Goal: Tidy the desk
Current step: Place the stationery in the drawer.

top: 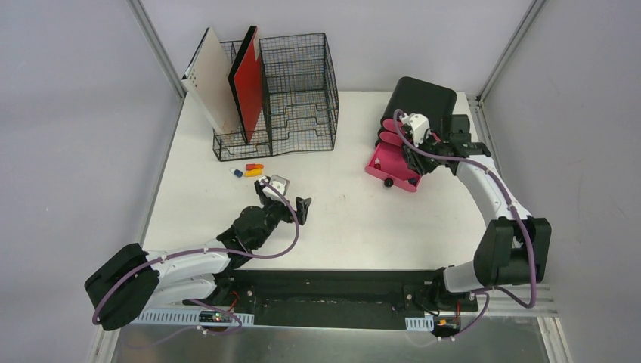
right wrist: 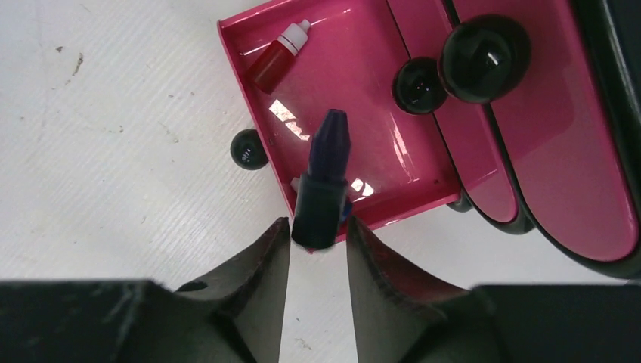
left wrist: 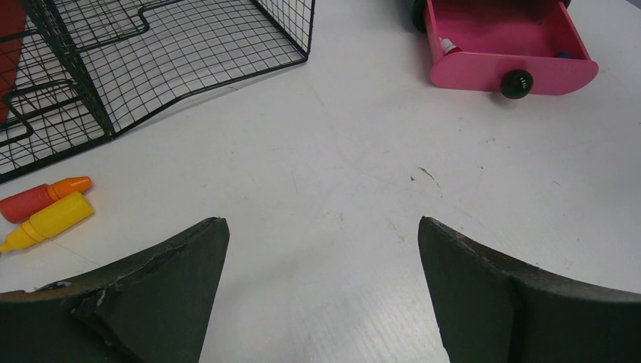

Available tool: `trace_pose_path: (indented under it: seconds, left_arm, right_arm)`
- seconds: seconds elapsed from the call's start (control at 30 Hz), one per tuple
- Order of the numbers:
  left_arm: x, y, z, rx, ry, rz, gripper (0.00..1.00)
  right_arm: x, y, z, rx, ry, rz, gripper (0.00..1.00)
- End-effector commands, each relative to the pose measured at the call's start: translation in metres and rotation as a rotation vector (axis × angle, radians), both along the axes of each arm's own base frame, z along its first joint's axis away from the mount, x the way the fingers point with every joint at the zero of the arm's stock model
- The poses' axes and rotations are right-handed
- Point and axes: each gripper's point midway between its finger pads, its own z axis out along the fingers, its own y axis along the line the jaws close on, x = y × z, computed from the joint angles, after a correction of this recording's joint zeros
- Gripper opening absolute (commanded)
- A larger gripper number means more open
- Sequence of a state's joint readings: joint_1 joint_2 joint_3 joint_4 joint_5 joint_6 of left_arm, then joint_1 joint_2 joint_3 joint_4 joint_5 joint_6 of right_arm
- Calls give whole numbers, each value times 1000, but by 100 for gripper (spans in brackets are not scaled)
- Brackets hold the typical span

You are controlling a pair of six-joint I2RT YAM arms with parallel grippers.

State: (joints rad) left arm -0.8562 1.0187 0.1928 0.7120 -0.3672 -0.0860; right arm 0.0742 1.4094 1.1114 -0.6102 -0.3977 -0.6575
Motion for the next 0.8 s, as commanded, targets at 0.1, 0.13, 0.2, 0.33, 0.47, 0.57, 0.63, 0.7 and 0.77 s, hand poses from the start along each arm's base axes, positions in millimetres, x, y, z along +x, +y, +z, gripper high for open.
trace_pose_path:
  seconds: [0.1,0.13,0.2,0.33,0.47,0.57,0.63,0.7,0.77]
  left_arm:
    - [5,-2,18,-50,-38,13,99]
    - [5,-2,18,-50,-38,14,99]
    - [5,-2,18,-50,-39,14,99]
    - [5,-2,18,-52,-39,14,99]
    - [5,-4,17,-45,-34,11,99]
    - [6,-4,17,-42,-32,9,99]
    - [6,-4,17,-43,-33,10,99]
    - [5,-4,18,-46,-34,9,99]
    - [6,-4,17,-44,-33,10,99]
  right_arm:
    - [26,-6,2,-67,-11,-60,51]
    - [26,-7,2,-67,-7,-66,55]
    - [23,-5,4,-54,-3,-72,59]
    - [-1,12,24,51,11,-19,64]
    - [-32,31,50,174,8,72,69]
    - [-51,38,65,274,-7,108,72]
    - [-62,40,72,341,-7,119,73]
    - [-73,43,79,398,-1,134,73]
    - [-80,44,85,458,6,138,73]
